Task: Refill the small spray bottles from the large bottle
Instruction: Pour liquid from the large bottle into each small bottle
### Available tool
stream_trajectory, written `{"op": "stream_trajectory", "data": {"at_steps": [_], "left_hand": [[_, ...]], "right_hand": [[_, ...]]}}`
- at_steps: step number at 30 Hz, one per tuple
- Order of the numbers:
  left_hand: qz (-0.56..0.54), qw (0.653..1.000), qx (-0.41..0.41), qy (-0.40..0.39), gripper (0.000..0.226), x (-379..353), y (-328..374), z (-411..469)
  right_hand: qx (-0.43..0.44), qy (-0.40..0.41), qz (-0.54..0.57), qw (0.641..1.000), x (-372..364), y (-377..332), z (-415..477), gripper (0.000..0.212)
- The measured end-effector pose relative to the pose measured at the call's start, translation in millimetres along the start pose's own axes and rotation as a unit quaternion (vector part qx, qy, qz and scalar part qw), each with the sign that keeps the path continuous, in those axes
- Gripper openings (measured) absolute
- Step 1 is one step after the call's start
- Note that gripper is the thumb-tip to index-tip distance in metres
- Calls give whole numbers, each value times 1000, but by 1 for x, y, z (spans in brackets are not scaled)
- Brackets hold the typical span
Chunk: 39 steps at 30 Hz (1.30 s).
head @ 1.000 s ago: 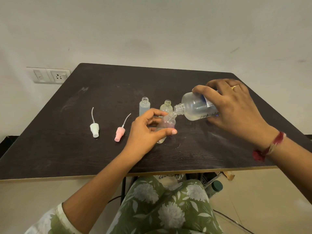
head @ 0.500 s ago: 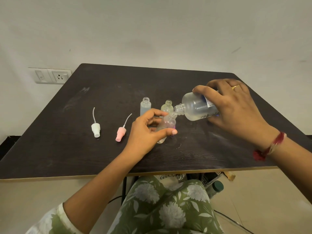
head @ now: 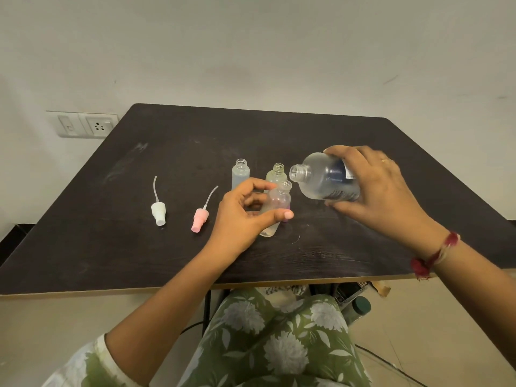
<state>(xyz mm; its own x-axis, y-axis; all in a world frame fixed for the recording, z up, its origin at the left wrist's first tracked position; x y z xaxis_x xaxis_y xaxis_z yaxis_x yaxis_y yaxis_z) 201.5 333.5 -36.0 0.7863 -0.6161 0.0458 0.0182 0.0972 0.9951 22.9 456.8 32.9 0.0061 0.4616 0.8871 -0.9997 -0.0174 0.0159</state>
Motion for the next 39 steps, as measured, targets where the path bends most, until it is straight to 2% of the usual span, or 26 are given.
{"op": "stream_trajectory", "data": {"at_steps": [4,13,23,26,31,39], "left_hand": [[-5,1000,2,2,50,1,0,1],[-9,1000,1,12,42,4,-1,2],[-14,1000,-12,9,43,4,7,7],[-11,1000,-18,11,46,4,8,8],[-8,1000,-15,12,44,5,8,9],[-12,1000,-21,9,43,4,8,9]], "right_hand": [[-34,14,93,995,-6,4,-2,79],[-80,41,185,979,-3,12,-10,79],[-133,93,378,912,-15,7,-4,79],[-117,79,348,927,-16,6,-1,77],[-71,39,193,978,-17,7,2,79],[-22,14,47,999,-9,6,8,77]]}}
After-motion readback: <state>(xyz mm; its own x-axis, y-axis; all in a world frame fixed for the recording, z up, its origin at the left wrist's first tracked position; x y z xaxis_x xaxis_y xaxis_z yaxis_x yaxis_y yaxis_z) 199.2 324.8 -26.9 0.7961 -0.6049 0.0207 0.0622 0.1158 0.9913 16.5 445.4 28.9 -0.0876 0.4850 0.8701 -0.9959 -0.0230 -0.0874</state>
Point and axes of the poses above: each hand's wrist, its own z-axis towards the middle knuckle, its own x-axis out of the back of the hand, y = z × x, the point moved 2 cm from there along z, towards the middle knuckle, and after that the axes turned 11 degrees about x, right-handed, at the moved point
